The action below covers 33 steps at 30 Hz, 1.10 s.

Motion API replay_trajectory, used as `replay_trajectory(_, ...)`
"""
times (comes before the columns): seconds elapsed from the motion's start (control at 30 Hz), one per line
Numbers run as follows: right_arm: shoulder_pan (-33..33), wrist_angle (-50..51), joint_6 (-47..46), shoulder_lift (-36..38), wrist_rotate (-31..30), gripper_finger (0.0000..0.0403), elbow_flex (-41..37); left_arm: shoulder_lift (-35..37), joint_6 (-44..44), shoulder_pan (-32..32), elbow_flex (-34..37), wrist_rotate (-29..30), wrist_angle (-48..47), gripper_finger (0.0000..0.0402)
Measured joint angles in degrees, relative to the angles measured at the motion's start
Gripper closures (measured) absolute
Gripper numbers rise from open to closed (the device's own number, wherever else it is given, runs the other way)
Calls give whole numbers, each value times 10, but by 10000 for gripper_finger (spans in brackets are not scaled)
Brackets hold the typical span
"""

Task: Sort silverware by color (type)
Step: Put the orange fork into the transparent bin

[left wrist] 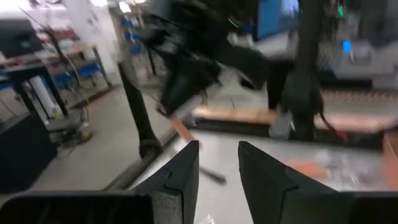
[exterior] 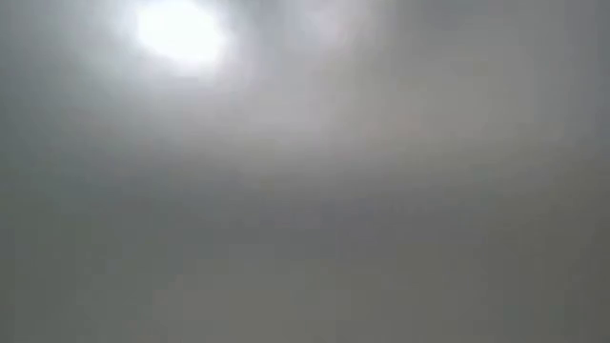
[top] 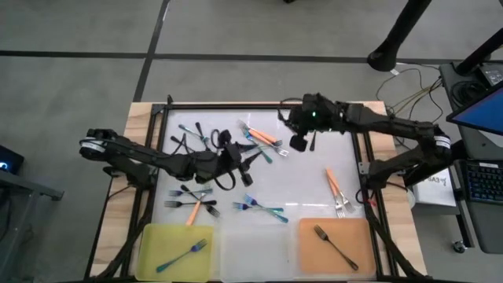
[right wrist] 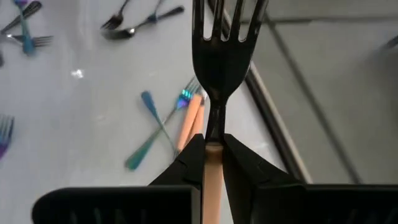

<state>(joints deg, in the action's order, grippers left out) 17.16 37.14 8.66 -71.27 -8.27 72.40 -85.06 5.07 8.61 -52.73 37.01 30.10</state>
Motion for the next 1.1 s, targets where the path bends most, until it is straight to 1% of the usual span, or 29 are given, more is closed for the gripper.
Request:
replay_trajectory(0.07,-26,-25,3,-3,-50,380,-7,0,2,-13,19,12,53,308)
replay_trajectory(0.2,-68,-88,6,-24,-169,380,-25,0,2,-37,49,15,145,308)
replay_trajectory(0.27,-84,-123,9,-39,-208,380,-30,0,1,-46,57,14,174,308)
replay_trajectory(0.33,-96,-159,9,-59,-233,380,-32,0,5,-53,61,14,200,308)
replay_trajectory(0.43,-112,-219,21,-93,-255,380,-33,0,10,-61,60,14,213,308)
replay_trajectory(0.57,-127,-310,59,-132,-279,380,-34,-1,48,-64,60,15,211,308)
replay_trajectory(0.6,-129,-322,68,-139,-281,380,-33,-1,58,-64,61,22,212,308)
replay_trajectory(0.7,-132,-332,82,-148,-296,380,-33,-1,75,-64,69,77,215,308)
replay_trajectory(0.73,-132,-332,79,-148,-301,380,-33,-1,76,-64,73,83,221,308)
replay_trajectory(0.8,-132,-332,72,-147,-308,380,-33,-1,76,-64,80,83,244,308)
replay_trajectory(0.9,-132,-341,70,-144,-309,380,-33,-1,78,-67,84,58,274,308)
replay_trajectory(1.03,-132,-359,70,-144,-308,380,-33,-1,79,-68,84,54,278,308)
replay_trajectory(1.1,-132,-366,70,-145,-308,380,-33,-1,77,-69,84,40,274,308)
